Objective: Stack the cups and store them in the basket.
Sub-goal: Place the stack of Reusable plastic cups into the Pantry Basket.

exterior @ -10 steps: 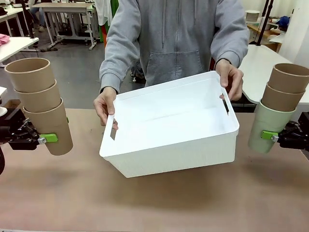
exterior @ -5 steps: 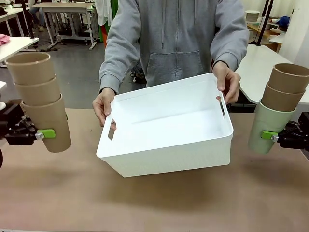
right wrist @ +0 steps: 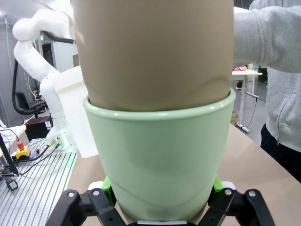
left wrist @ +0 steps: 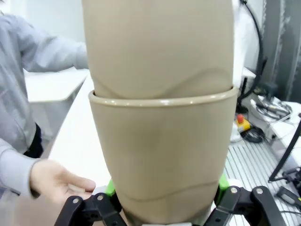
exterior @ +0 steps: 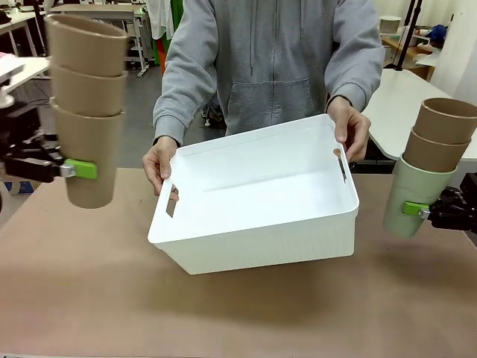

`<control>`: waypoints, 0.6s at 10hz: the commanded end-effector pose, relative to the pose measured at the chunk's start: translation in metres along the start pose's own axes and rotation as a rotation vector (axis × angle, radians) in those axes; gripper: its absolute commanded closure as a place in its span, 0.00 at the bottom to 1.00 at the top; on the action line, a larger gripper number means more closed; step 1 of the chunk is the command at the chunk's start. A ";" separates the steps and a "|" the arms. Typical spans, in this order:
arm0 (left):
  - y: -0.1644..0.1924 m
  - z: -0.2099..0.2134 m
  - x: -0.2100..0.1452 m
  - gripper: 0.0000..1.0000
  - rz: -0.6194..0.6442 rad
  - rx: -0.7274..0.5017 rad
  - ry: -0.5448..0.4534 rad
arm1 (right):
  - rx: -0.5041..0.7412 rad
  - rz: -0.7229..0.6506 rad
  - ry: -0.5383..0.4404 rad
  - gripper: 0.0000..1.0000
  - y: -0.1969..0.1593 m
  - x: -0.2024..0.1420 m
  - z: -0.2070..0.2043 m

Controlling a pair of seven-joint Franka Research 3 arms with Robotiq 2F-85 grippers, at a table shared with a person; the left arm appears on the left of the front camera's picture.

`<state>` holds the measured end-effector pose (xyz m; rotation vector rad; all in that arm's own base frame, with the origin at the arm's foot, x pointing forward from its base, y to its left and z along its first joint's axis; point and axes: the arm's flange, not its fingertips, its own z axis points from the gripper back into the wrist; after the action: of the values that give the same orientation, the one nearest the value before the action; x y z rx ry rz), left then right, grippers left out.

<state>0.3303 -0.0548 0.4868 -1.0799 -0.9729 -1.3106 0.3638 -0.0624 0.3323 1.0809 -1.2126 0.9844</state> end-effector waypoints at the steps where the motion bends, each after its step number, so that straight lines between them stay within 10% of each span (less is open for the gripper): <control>1: 0.000 -0.062 0.034 0.16 0.023 -0.008 0.142 | 0.003 0.017 0.004 0.16 0.000 0.004 -0.002; 6: 0.033 -0.189 0.078 0.16 -0.011 0.029 0.483 | 0.003 0.017 0.004 0.16 0.000 0.004 -0.002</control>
<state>0.3326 -0.2578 0.5139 -0.7286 -0.6730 -1.4849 0.3640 -0.0623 0.3320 1.0809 -1.2116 0.9847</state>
